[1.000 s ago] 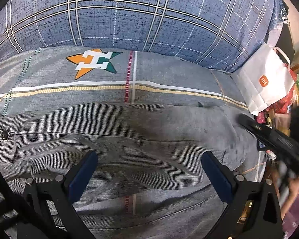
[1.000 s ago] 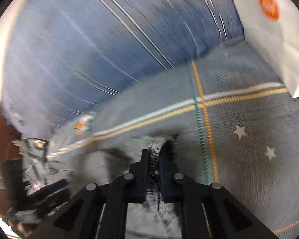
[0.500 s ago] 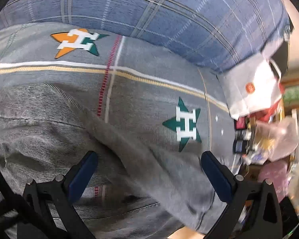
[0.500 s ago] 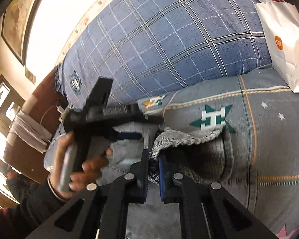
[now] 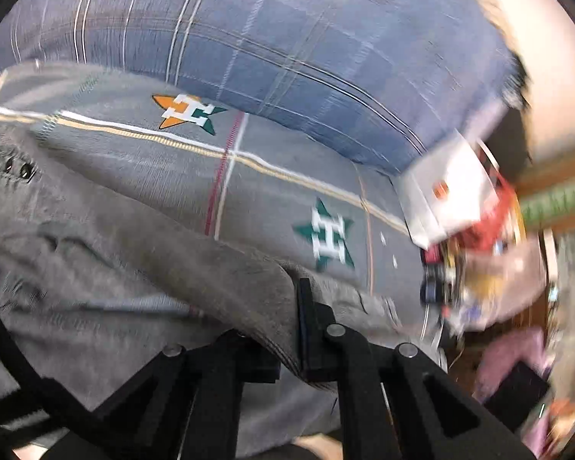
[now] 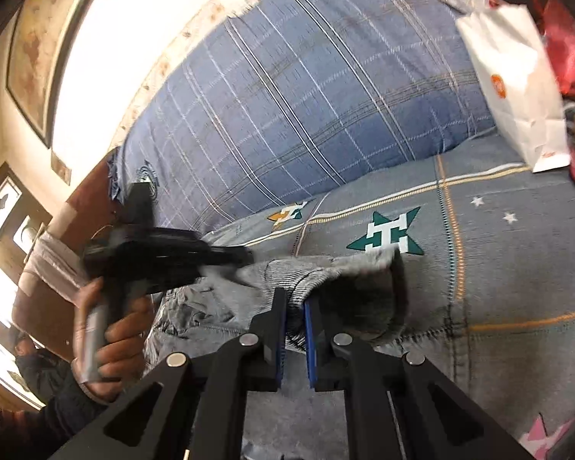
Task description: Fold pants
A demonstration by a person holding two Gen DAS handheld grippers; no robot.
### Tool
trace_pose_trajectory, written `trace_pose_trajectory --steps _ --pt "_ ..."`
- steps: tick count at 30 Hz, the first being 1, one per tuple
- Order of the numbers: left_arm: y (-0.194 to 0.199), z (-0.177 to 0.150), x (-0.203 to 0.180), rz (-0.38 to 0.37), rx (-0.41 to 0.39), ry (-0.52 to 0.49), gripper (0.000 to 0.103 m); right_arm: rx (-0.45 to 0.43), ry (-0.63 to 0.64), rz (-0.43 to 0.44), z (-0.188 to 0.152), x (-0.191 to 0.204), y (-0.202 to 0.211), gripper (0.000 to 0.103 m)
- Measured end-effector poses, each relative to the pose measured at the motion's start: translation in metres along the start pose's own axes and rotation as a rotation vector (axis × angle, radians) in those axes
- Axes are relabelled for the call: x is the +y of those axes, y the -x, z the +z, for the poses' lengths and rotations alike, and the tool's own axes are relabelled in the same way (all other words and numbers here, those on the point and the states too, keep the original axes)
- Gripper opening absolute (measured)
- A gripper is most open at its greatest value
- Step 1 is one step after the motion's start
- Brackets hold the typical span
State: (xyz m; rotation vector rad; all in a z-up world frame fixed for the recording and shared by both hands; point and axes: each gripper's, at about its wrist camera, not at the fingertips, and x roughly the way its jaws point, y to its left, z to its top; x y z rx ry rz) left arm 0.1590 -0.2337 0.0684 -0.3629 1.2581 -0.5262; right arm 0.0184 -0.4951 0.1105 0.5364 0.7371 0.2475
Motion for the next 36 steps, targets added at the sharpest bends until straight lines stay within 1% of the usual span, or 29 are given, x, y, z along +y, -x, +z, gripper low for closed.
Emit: trace_pose_trajectory --steps 1,2,3,4,5,7,8,9,10,11,12,14,16,18,19,21,23,25,27,28,29,30,31,32,33,35,36 --pt "-0.004 -0.017 0.000 0.016 0.016 -0.024 0.006 0.002 -0.003 -0.009 -0.009 0.000 0.005 0.009" --pt "-0.011 -0.029 0.004 0.031 0.045 -0.027 0.006 0.009 -0.013 -0.013 -0.018 -0.001 0.007 0.009" --pt "-0.028 -0.048 0.016 0.025 0.117 0.004 0.006 0.029 -0.026 -0.020 -0.031 -0.004 0.007 0.009" --pt "-0.035 -0.058 0.026 0.004 0.143 0.035 0.006 0.046 -0.038 -0.027 -0.040 -0.009 0.006 0.009" --pt "-0.044 -0.068 0.038 0.007 0.151 0.059 0.006 0.061 -0.064 -0.030 -0.050 -0.015 0.003 0.009" --pt "-0.049 -0.076 0.046 0.016 0.148 0.078 0.006 0.079 -0.125 -0.019 -0.062 -0.028 0.000 0.009" --pt "-0.049 -0.079 0.047 0.000 0.145 0.089 0.006 0.081 -0.128 -0.021 -0.064 -0.029 -0.001 0.009" --pt "-0.048 -0.082 0.044 -0.021 0.142 0.083 0.006 0.091 -0.123 -0.015 -0.064 -0.029 -0.002 0.009" --pt "-0.048 -0.085 0.040 -0.025 0.142 0.066 0.006 0.122 -0.118 0.003 -0.063 -0.028 -0.004 0.009" --pt "-0.048 -0.087 0.036 -0.025 0.139 0.045 0.006 0.136 -0.118 0.007 -0.061 -0.026 -0.004 0.013" --pt "-0.047 -0.088 0.033 -0.019 0.130 0.027 0.006 0.129 -0.122 -0.008 -0.058 -0.024 -0.002 0.013" --pt "-0.046 -0.092 0.034 -0.017 0.131 0.026 0.006 0.133 -0.121 -0.021 -0.053 -0.021 0.001 0.014" --pt "-0.051 -0.097 0.040 -0.042 0.162 0.054 0.006 0.155 -0.152 -0.056 -0.054 -0.024 -0.004 0.018" --pt "-0.055 -0.103 0.045 -0.030 0.177 0.068 0.006 0.190 -0.207 -0.087 -0.060 -0.034 -0.013 0.018" --pt "-0.056 -0.105 0.048 -0.027 0.180 0.070 0.006 0.206 -0.254 -0.078 -0.067 -0.041 -0.017 0.018" --pt "-0.061 -0.110 0.053 -0.019 0.189 0.076 0.006 0.195 -0.322 -0.058 -0.076 -0.050 -0.020 0.018" --pt "-0.064 -0.112 0.054 -0.015 0.193 0.070 0.006 0.181 -0.360 -0.070 -0.080 -0.061 -0.023 0.018" --pt "-0.065 -0.112 0.051 -0.019 0.194 0.055 0.006 0.166 -0.384 -0.059 -0.077 -0.068 -0.027 0.018" --pt "-0.073 -0.111 0.043 -0.018 0.210 0.039 0.006 0.156 -0.405 -0.075 -0.071 -0.071 -0.028 0.018" --pt "-0.076 -0.111 0.041 -0.013 0.219 0.025 0.007 0.137 -0.397 -0.090 -0.068 -0.069 -0.027 0.020" --pt "-0.079 -0.110 0.038 -0.008 0.217 0.014 0.011 0.109 -0.395 -0.113 -0.065 -0.068 -0.027 0.025" --pt "-0.079 -0.110 0.038 -0.004 0.217 0.000 0.012 0.064 -0.421 -0.118 -0.066 -0.069 -0.025 0.028" --pt "-0.080 -0.110 0.037 0.001 0.215 -0.019 0.016 0.005 -0.455 -0.081 -0.070 -0.070 -0.020 0.040" --pt "-0.080 -0.110 0.037 0.002 0.214 -0.027 0.018 -0.022 -0.466 -0.036 -0.071 -0.070 -0.018 0.070" --pt "-0.082 -0.111 0.036 -0.001 0.216 -0.040 0.020 -0.029 -0.459 0.009 -0.074 -0.066 -0.017 0.079" --pt "-0.084 -0.111 0.034 -0.019 0.222 -0.052 0.036 -0.035 -0.433 -0.006 -0.078 -0.056 -0.013 0.081" --pt "-0.082 -0.113 0.035 -0.031 0.220 -0.054 0.041 -0.036 -0.426 -0.022 -0.079 -0.051 -0.011 0.081"
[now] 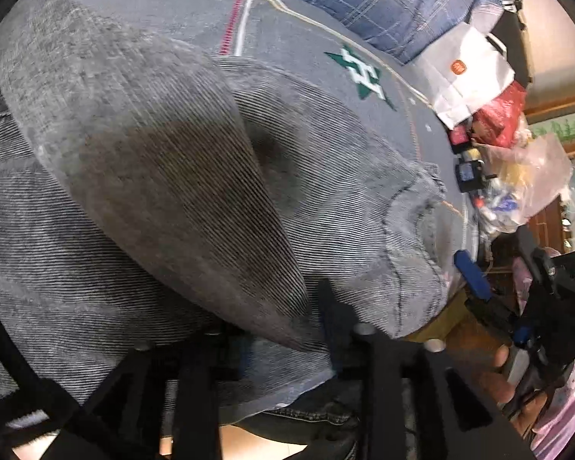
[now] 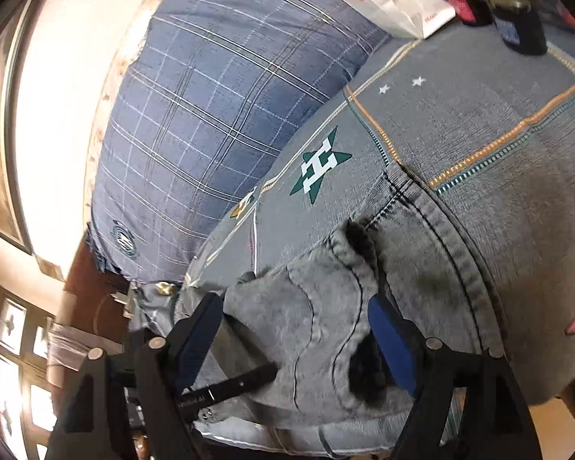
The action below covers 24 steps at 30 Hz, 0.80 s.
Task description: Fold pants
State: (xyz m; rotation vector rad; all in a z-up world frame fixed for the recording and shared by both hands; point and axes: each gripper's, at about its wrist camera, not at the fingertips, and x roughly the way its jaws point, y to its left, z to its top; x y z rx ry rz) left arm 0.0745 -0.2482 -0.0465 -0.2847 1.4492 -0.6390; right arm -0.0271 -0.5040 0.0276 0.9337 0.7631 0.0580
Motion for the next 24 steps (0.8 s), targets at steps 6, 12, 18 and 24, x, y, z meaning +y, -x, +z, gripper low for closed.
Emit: trace_pose_trajectory --steps 6,12,18,24 --pt "-0.003 -0.001 -0.016 0.066 -0.002 -0.045 0.047 0.086 -0.120 -0.131 -0.009 -0.012 -0.012 0.074" --pt "-0.007 0.003 -0.014 0.082 -0.005 -0.022 0.025 0.116 -0.199 -0.198 -0.031 -0.024 -0.016 0.043" --pt "0.008 0.008 -0.016 0.062 -0.020 -0.013 0.004 0.158 -0.236 -0.109 -0.031 -0.036 -0.032 0.003" --pt "0.058 0.011 -0.079 -0.042 -0.170 -0.087 0.004 -0.001 -0.011 -0.077 0.016 0.013 0.020 0.003"
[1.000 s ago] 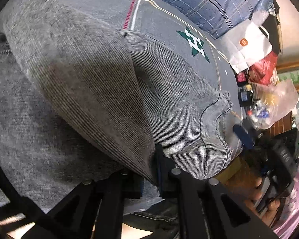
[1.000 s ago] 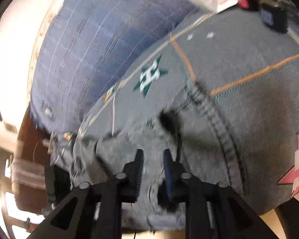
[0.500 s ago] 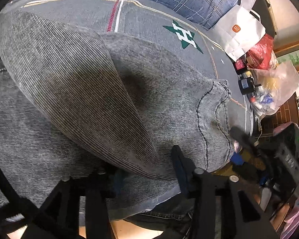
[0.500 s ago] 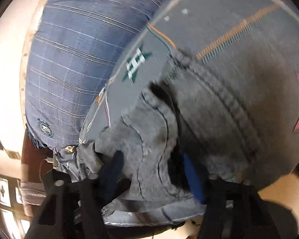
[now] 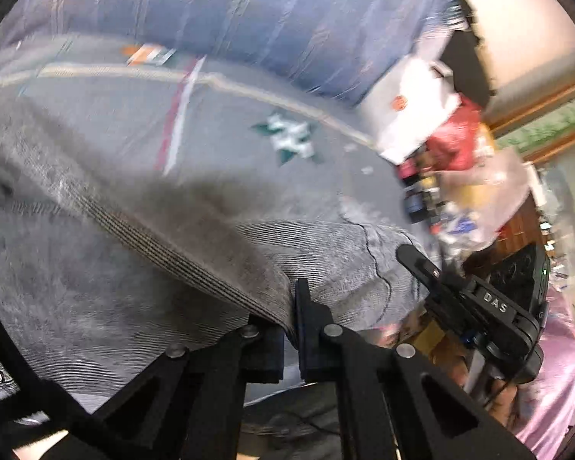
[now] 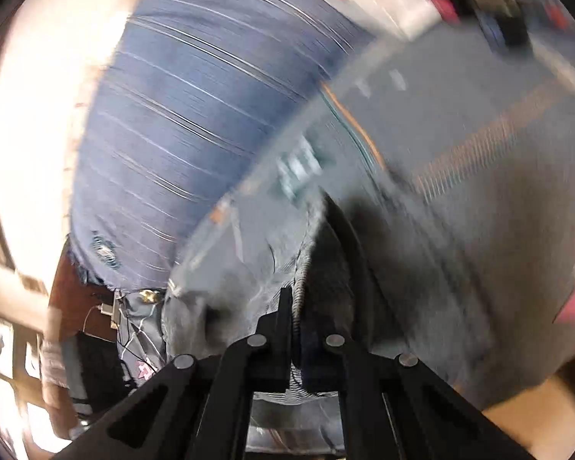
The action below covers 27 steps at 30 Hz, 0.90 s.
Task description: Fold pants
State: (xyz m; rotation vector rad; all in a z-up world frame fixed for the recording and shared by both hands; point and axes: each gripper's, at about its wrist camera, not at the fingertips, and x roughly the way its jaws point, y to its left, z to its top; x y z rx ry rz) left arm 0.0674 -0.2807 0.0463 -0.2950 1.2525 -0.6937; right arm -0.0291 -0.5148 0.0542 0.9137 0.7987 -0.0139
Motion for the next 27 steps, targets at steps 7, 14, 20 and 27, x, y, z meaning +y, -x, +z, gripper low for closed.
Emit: trace_pose_trajectory --steps 7,14,20,27 --pt "-0.083 -0.045 -0.006 0.085 0.162 -0.088 0.004 -0.042 0.097 -0.313 0.003 0.007 0.011 0.003" --pt "-0.093 -0.053 0.018 0.054 0.208 -0.065 0.010 0.076 -0.065 -0.413 -0.024 -0.042 -0.019 0.007" --pt "-0.037 -0.050 0.031 -0.013 0.161 -0.127 0.069 -0.154 0.089 -0.373 -0.029 -0.006 0.030 0.007" --pt "0.071 -0.065 0.065 0.033 0.001 -0.215 0.072 -0.318 0.305 -0.412 -0.054 0.083 0.054 0.008"
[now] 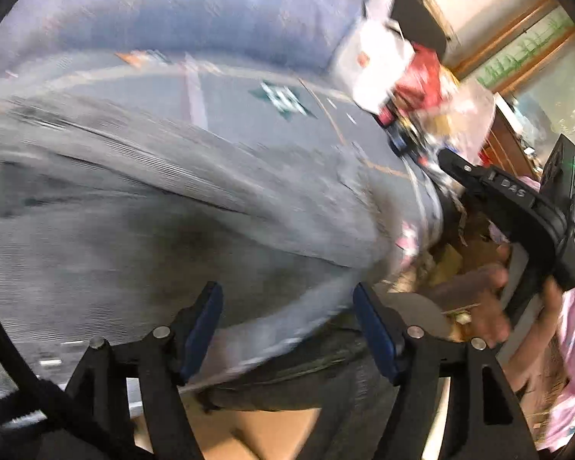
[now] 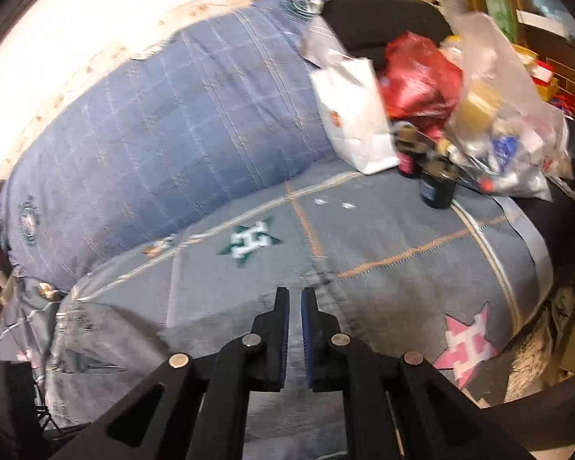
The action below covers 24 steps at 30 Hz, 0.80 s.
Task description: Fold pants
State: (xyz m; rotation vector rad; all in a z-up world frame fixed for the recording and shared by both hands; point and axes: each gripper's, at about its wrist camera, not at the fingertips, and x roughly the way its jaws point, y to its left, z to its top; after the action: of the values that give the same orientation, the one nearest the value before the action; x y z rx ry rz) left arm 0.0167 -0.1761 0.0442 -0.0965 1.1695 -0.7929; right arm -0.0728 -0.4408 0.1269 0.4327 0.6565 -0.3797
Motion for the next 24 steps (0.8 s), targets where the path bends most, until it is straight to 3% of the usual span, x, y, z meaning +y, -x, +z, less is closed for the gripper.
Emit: trace_pose_trajectory --steps 3,4,5,6,7,10,12,14,16,20,22,24 --pt "0.040 0.001 0.035 0.119 -0.105 0.027 0.074 0.048 -0.007 0.188 -0.001 0.030 -0.007 0.011" --pt "0.051 0.002 0.047 0.157 -0.138 0.037 0.075 0.089 -0.013 0.301 -0.001 0.041 -0.014 0.020" --pt "0.060 0.004 0.060 0.191 -0.160 0.049 0.075 0.140 -0.020 0.442 -0.002 0.054 -0.025 0.044" --pt "0.067 0.006 0.074 0.221 -0.173 0.066 0.075 0.195 -0.022 0.581 -0.005 0.074 -0.039 0.059" --pt "0.072 0.011 0.089 0.250 -0.184 0.088 0.075 0.219 -0.023 0.633 -0.009 0.087 -0.048 0.071" --pt "0.080 0.028 0.127 0.299 -0.207 0.124 0.075 0.306 -0.033 0.742 -0.019 0.140 -0.080 0.073" --pt "0.080 0.045 0.146 0.314 -0.258 0.146 0.075 0.391 0.027 0.732 -0.021 0.178 -0.105 0.074" --pt "0.085 0.056 0.171 0.315 -0.300 0.183 0.075 0.409 0.133 0.645 -0.015 0.216 -0.132 0.074" --pt "0.079 0.070 0.194 0.336 -0.284 0.206 0.075 0.471 0.184 0.586 -0.008 0.240 -0.165 0.074" --pt "0.068 0.068 0.239 0.301 -0.279 0.283 0.075 0.596 0.219 0.638 -0.005 0.264 -0.232 0.074" --pt "0.066 0.065 0.257 0.230 -0.274 0.382 0.075 0.661 0.257 0.628 -0.011 0.277 -0.252 0.074" --pt "0.066 0.067 0.261 0.192 -0.268 0.396 0.075 0.701 0.313 0.632 -0.018 0.288 -0.268 0.074"
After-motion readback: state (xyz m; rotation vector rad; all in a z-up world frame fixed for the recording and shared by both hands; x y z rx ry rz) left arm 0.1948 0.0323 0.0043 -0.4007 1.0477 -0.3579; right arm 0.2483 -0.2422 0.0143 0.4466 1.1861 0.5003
